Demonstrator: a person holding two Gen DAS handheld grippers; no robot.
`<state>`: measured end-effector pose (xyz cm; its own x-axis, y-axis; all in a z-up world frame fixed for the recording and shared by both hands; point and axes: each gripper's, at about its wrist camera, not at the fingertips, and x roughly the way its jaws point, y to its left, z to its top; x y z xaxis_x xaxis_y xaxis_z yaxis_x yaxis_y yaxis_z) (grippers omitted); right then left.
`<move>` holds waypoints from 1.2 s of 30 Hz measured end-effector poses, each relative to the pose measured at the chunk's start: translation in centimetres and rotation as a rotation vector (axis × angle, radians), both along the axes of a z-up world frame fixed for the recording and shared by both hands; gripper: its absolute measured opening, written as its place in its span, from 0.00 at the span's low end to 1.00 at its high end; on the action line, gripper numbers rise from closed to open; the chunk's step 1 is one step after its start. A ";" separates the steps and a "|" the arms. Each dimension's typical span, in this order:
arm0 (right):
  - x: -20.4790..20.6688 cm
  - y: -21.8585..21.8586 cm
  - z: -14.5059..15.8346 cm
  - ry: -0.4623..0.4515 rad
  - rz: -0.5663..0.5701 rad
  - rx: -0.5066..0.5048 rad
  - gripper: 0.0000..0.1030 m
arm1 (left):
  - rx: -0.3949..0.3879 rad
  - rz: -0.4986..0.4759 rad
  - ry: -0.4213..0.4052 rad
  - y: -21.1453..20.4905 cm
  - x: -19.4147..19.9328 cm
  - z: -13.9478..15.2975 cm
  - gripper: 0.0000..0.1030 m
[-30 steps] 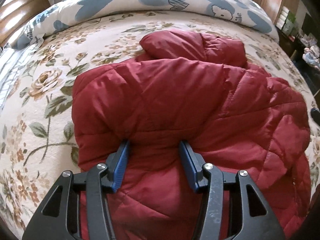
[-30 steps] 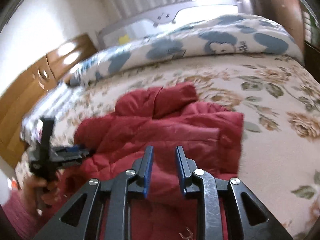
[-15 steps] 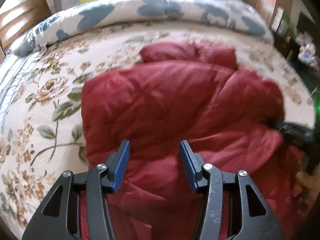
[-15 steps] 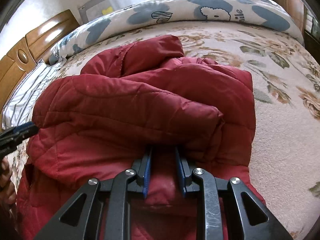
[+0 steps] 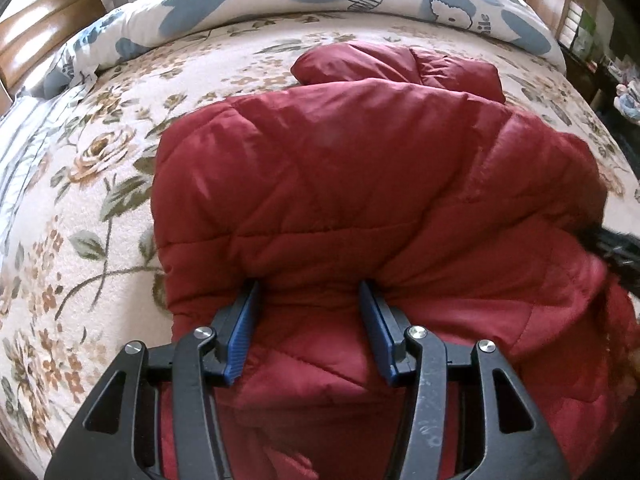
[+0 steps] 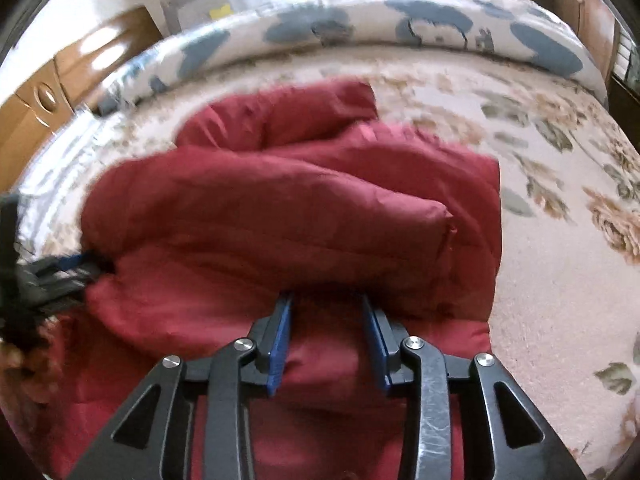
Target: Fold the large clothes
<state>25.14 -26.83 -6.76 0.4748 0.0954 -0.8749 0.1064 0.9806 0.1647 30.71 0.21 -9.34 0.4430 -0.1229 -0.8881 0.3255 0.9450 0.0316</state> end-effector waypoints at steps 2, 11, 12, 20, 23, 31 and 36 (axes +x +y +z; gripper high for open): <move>-0.1 -0.8 -0.6 -0.006 -0.012 0.031 0.35 | -0.026 0.001 0.003 0.6 -0.3 0.5 0.50; -0.3 -1.1 -1.2 -0.025 -0.019 0.049 0.35 | -0.026 0.025 0.023 1.3 0.3 -0.7 0.54; -0.3 -1.1 -1.2 -0.026 -0.019 0.050 0.35 | -0.025 0.026 0.021 1.3 0.3 -0.9 0.55; -0.1 -1.5 -0.3 -0.007 -0.039 0.082 0.36 | -0.023 0.039 0.039 1.6 0.6 -0.3 0.59; -0.9 -1.7 1.1 -0.019 -0.055 0.093 0.36 | -0.035 0.048 0.034 2.1 0.1 0.6 0.59; -4.2 -1.9 4.3 -0.061 -0.039 0.124 0.45 | -0.092 0.069 0.007 4.3 -3.0 3.2 0.59; -6.2 -1.7 5.5 -0.073 -0.029 0.141 0.47 | -0.126 0.083 0.008 5.9 -5.0 4.1 0.59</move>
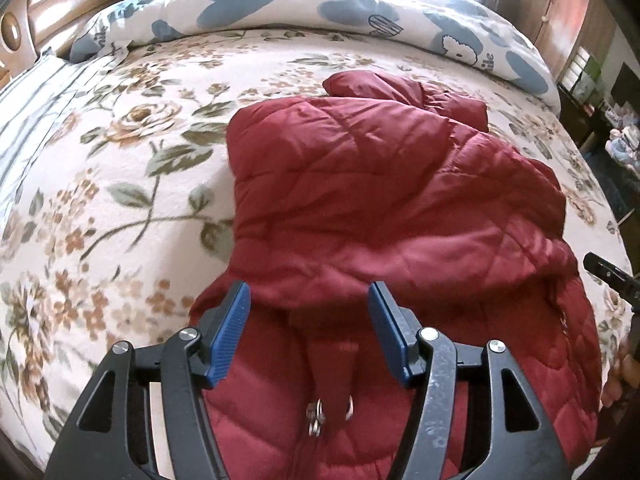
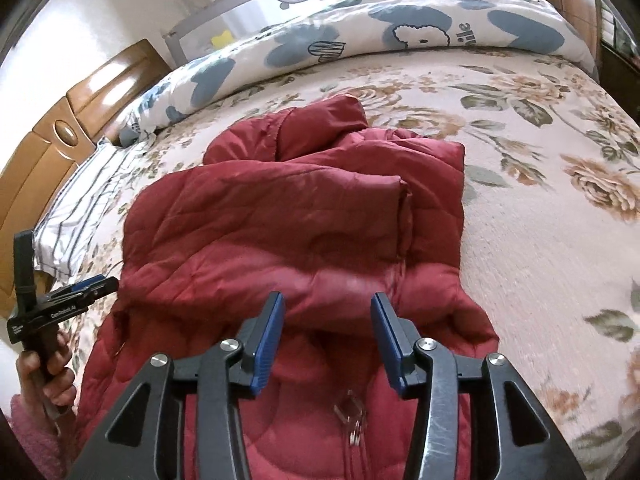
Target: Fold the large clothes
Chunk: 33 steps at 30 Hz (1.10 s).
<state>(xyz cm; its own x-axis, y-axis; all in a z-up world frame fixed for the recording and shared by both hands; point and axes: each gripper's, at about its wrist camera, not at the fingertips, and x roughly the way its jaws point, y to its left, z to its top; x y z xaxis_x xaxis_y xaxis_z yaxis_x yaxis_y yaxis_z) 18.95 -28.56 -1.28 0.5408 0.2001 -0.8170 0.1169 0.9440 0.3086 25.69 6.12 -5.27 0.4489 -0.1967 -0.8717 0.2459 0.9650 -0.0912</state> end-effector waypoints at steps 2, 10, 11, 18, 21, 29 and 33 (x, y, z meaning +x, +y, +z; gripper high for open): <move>-0.8 0.2 0.3 -0.002 0.005 0.013 0.49 | -0.004 0.008 0.003 0.5 -0.7 0.2 0.59; -4.4 0.9 1.7 -0.018 0.029 0.035 0.56 | -0.051 0.020 0.027 2.5 -4.3 0.7 0.59; -4.9 1.0 1.8 -0.020 0.029 0.033 0.56 | -0.052 0.020 0.031 2.7 -4.6 0.7 0.59; -8.2 1.1 2.3 -0.013 0.032 0.047 0.58 | -0.043 0.026 0.049 4.3 -7.6 0.1 0.59; -9.4 0.9 2.4 -0.004 0.028 0.046 0.58 | -0.041 0.029 0.060 5.2 -8.6 -0.1 0.59; -12.8 0.3 1.6 0.032 0.003 0.048 0.59 | -0.044 0.051 0.075 7.0 -11.3 -0.2 0.59; -14.7 -0.4 1.4 0.053 -0.013 0.038 0.64 | -0.042 0.054 0.074 7.8 -12.5 0.0 0.63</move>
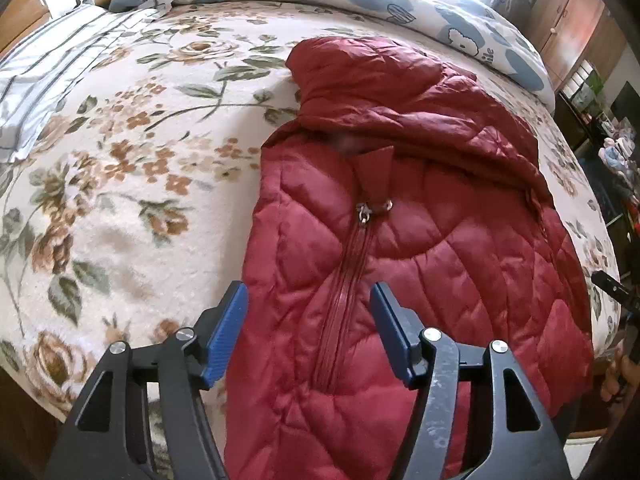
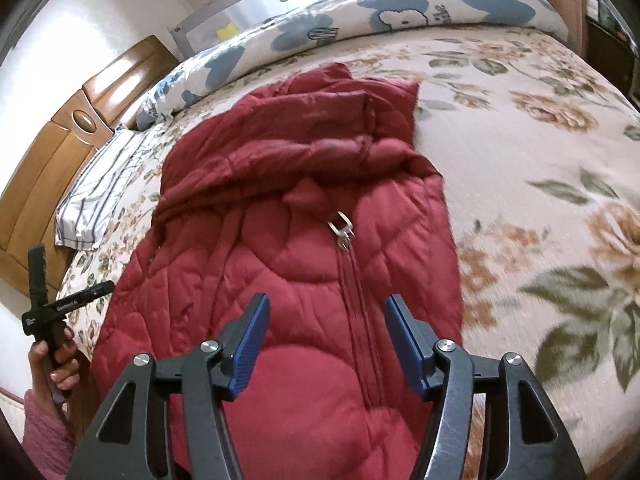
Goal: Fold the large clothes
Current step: 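Move both open tools to the jacket hem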
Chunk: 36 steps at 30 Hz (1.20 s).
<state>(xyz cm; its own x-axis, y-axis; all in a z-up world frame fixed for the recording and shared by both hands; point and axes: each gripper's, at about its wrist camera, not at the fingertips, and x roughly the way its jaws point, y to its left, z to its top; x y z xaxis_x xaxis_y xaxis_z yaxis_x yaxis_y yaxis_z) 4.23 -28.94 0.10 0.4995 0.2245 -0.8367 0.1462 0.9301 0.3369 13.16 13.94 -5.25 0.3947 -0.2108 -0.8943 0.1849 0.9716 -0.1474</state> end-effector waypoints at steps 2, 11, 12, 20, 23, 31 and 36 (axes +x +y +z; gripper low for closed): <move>-1.1 -0.5 0.0 0.009 -0.013 -0.008 0.66 | 0.004 0.001 0.000 0.5 -0.6 0.0 0.64; -5.5 -3.4 -0.8 0.059 -0.089 -0.018 0.67 | -0.024 0.053 0.036 3.4 -2.6 -1.0 0.69; -5.9 -3.6 -1.1 0.068 -0.092 -0.013 0.67 | -0.032 0.060 0.043 3.7 -2.8 -1.2 0.69; -8.1 -3.8 -2.9 0.112 -0.103 0.011 0.67 | -0.080 0.087 0.096 5.7 -4.1 -2.5 0.69; -8.6 -3.7 -3.7 0.124 -0.105 0.034 0.67 | -0.121 0.091 0.122 6.2 -4.5 -3.1 0.69; -9.2 -3.1 -4.6 0.141 -0.089 0.059 0.67 | -0.142 0.042 0.166 5.1 -6.1 -4.2 0.69; -9.9 -2.9 -4.9 0.144 -0.079 0.081 0.67 | -0.152 0.015 0.181 4.9 -7.4 -4.6 0.69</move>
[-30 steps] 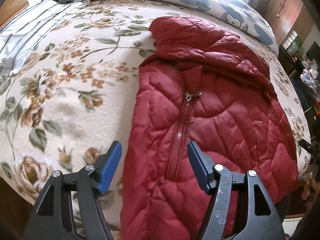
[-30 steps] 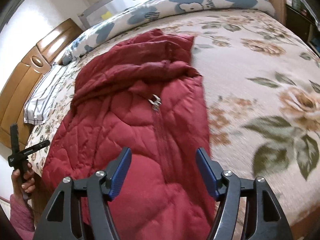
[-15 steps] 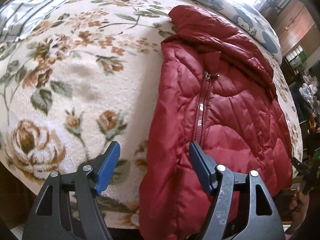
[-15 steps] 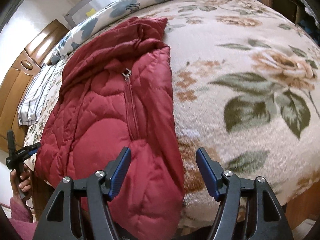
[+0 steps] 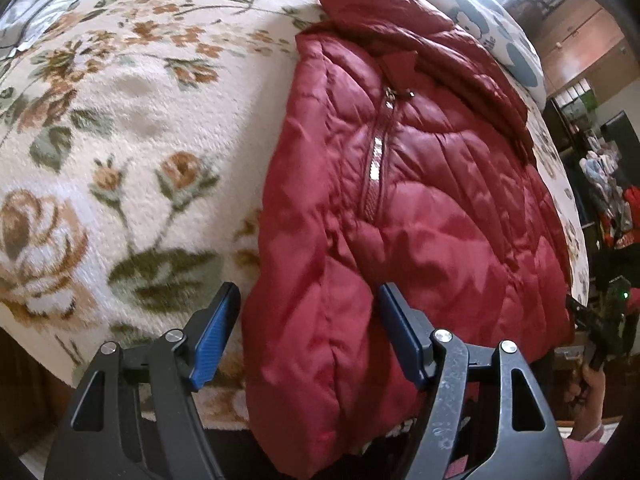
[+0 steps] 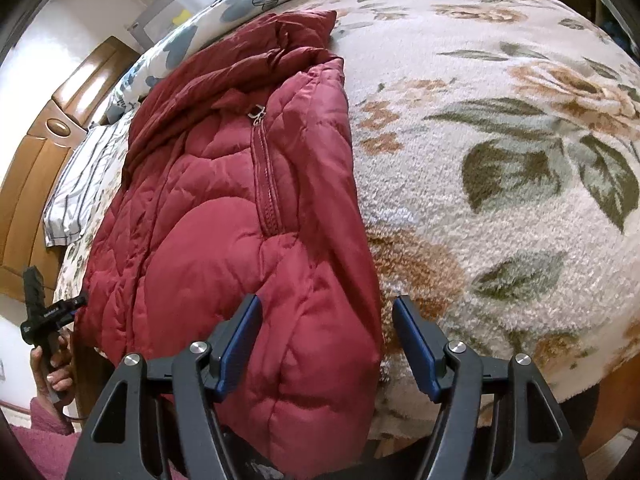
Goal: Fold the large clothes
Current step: 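Move both open tools to the jacket hem, then grasp the jacket hem with both tools and lift it toward the collar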
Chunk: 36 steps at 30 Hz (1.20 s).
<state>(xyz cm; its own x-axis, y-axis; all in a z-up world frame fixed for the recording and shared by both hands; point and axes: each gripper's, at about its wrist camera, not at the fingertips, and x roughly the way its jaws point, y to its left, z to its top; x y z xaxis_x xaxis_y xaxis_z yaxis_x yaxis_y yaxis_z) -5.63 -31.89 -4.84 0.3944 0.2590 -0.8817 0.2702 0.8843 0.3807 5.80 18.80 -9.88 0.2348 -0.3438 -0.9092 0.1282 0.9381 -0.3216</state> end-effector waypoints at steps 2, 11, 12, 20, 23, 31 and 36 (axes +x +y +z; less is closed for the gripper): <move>-0.3 0.1 -0.1 -0.001 0.009 0.023 0.67 | -0.006 -0.012 0.002 -0.1 -0.3 -0.1 0.69; -1.1 0.2 -1.2 -0.013 0.023 0.118 0.69 | -0.041 -0.066 0.005 -0.9 -0.9 -0.7 0.69; -1.0 0.2 -1.3 -0.014 0.024 0.123 0.69 | -0.037 -0.070 0.001 -1.1 -0.9 -0.7 0.69; -1.1 1.0 -1.2 -0.038 0.080 0.106 0.49 | -0.077 -0.124 -0.027 -2.3 -1.3 -0.1 0.32; -1.0 1.6 -0.8 -0.053 0.097 0.098 0.38 | -0.077 -0.134 -0.042 -2.7 -1.3 0.3 0.22; -1.0 1.8 0.2 -0.077 0.133 0.110 0.26 | -0.077 -0.131 -0.080 -2.4 -1.8 1.8 0.15; -1.2 1.2 1.3 -0.113 0.151 0.144 0.23 | -0.085 -0.129 -0.101 -2.6 -2.0 2.7 0.13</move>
<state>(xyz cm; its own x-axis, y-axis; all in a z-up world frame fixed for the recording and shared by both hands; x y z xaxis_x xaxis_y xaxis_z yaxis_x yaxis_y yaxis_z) -6.83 -30.68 -3.56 0.4359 0.4429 -0.7835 0.0871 0.8457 0.5265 3.75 16.19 -7.20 0.2721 -0.4515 -0.8498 0.2816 0.8818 -0.3784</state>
